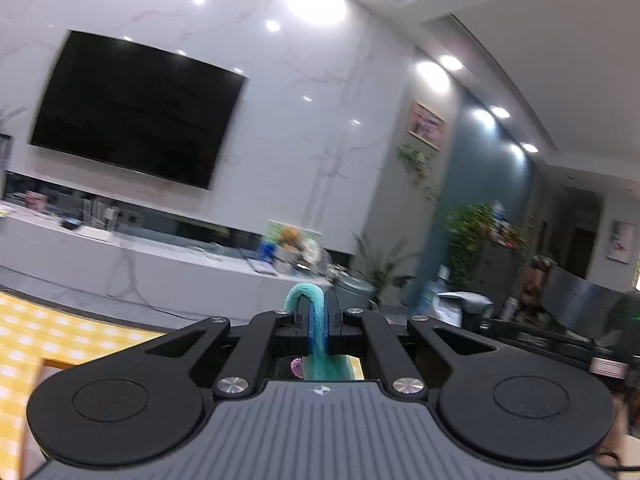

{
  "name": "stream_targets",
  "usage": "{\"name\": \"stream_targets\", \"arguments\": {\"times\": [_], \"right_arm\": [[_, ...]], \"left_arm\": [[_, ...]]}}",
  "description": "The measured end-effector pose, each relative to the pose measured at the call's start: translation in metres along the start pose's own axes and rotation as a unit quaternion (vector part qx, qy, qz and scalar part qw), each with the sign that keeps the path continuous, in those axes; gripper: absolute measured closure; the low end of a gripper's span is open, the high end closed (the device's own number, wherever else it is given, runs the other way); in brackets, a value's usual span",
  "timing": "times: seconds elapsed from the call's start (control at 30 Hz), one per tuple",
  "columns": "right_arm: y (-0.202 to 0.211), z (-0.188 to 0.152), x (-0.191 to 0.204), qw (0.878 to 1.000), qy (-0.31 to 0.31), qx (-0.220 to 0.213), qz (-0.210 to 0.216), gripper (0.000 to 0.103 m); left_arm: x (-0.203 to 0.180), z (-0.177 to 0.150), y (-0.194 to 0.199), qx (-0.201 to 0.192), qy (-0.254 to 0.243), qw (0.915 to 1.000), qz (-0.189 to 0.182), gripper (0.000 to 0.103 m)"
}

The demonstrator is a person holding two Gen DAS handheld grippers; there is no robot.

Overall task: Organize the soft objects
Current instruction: 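Carry the teal pouch and grey bag over the orange box, then lower the teal plush pouch into the box and open the left gripper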

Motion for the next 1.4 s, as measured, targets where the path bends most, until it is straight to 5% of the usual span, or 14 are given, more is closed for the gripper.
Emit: {"name": "stream_targets", "arguments": {"times": [0.33, 0.63, 0.8, 1.0, 1.1, 1.17, 1.27, 1.4], "right_arm": [[-0.035, -0.018, 0.112, 0.988, 0.109, 0.027, 0.103, 0.103], [-0.102, -0.057, 0.159, 0.973, 0.161, 0.128, 0.104, 0.103], [-0.14, -0.086, 0.173, 0.962, 0.192, 0.18, 0.078, 0.103], [-0.166, -0.112, 0.175, 0.945, 0.225, 0.229, 0.067, 0.103], [-0.172, -0.119, 0.179, 0.94, 0.237, 0.235, 0.07, 0.103], [-0.171, -0.119, 0.181, 0.94, 0.244, 0.227, 0.076, 0.103], [-0.169, -0.118, 0.183, 0.944, 0.243, 0.206, 0.089, 0.103], [-0.164, -0.115, 0.19, 0.947, 0.247, 0.183, 0.098, 0.102]], "left_arm": [[0.072, -0.034, -0.012, 0.032, 0.057, 0.9915, 0.112, 0.099], [0.139, -0.064, -0.037, 0.121, 0.109, 0.974, 0.157, 0.099], [0.159, -0.076, -0.051, 0.161, 0.1, 0.9696, 0.154, 0.099], [0.165, -0.091, -0.064, 0.218, 0.083, 0.951, 0.203, 0.096], [0.166, -0.097, -0.068, 0.218, 0.068, 0.942, 0.246, 0.09], [0.167, -0.098, -0.071, 0.23, 0.065, 0.9356, 0.26, 0.068], [0.176, -0.097, -0.068, 0.223, 0.098, 0.9422, 0.231, 0.04], [0.186, -0.096, -0.057, 0.204, 0.155, 0.9481, 0.188, 0.026]]}}
Point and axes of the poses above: each gripper's, at about its wrist camera, not at the fingertips, and y roughly against the way its jaws point, x to its left, z to its top, the point moved 2 cm from there along -y, roughly the way its jaws point, and after that the axes turned 13 degrees about x, right-handed, at the moved point
